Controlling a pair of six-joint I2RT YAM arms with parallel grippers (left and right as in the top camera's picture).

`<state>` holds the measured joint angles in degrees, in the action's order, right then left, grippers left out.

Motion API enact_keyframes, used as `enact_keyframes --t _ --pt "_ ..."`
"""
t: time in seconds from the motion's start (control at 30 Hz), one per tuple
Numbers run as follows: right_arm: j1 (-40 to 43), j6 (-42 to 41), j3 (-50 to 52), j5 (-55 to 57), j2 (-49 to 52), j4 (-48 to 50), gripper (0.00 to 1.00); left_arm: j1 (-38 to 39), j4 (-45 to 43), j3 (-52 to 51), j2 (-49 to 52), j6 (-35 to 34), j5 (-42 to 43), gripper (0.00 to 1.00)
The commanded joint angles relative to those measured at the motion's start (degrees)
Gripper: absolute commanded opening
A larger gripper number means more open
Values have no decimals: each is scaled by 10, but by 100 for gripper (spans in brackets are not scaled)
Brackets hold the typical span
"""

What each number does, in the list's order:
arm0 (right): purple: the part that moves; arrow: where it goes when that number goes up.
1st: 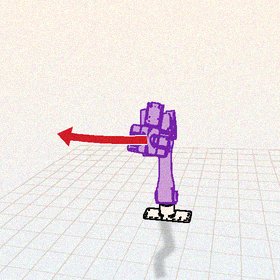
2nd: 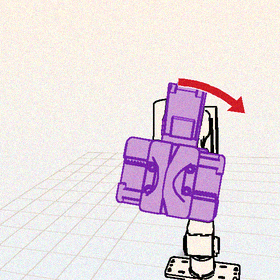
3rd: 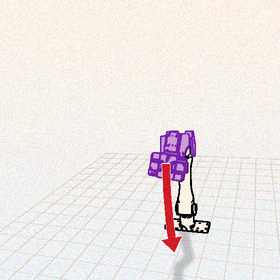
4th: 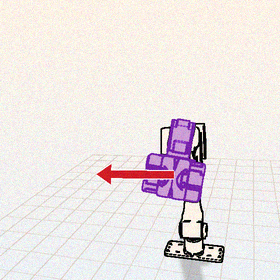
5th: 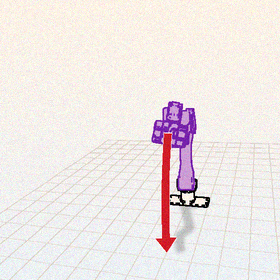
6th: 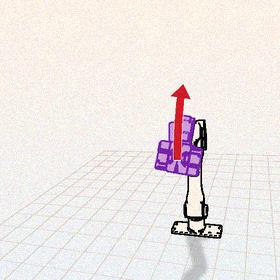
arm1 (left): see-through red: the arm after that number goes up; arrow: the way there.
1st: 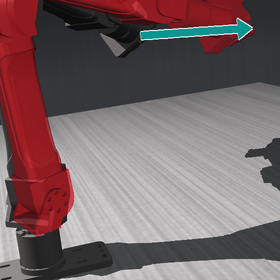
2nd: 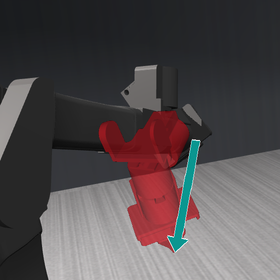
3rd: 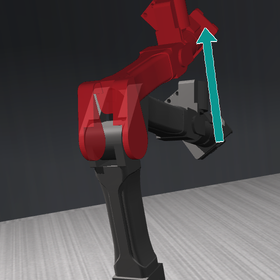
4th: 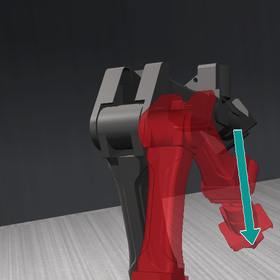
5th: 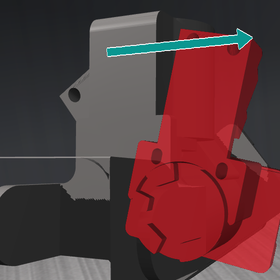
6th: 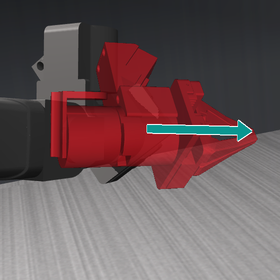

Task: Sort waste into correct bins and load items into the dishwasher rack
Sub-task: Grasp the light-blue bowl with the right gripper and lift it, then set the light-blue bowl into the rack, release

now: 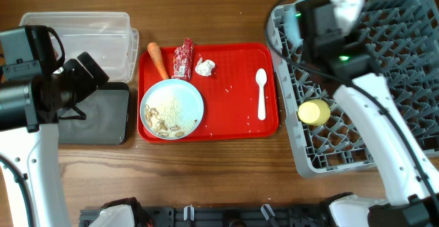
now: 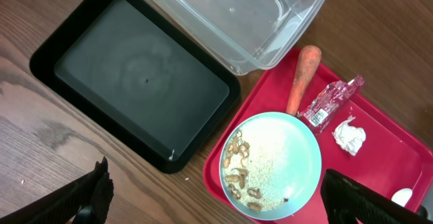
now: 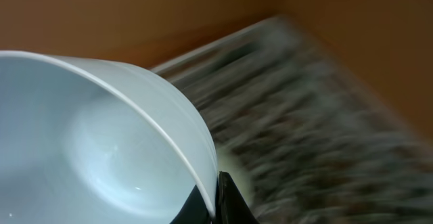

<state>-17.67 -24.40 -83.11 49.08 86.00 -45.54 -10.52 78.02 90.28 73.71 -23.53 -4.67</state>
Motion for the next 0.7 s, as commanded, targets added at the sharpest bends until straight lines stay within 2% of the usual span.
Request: enact_keyframes --t 0.0,0.1,0.23,0.27,0.33,0.53,0.67 --pt "77 58 3 273 46 20 4 -1 -2 6 2 -9 -5 100" --pt "150 176 3 274 97 92 4 -1 -2 6 2 -9 -5 100" --pt "192 220 3 265 153 133 5 -1 -2 6 2 -9 -5 100" --pt "207 252 3 257 176 157 4 -1 -2 6 2 -9 -5 100" --pt "216 309 3 250 213 200 4 -1 -2 6 2 -9 -5 100" --pt "217 412 3 233 269 268 4 -1 -2 6 2 -9 -5 100" --pt "218 424 3 232 291 271 4 -1 -2 6 2 -9 -5 100"
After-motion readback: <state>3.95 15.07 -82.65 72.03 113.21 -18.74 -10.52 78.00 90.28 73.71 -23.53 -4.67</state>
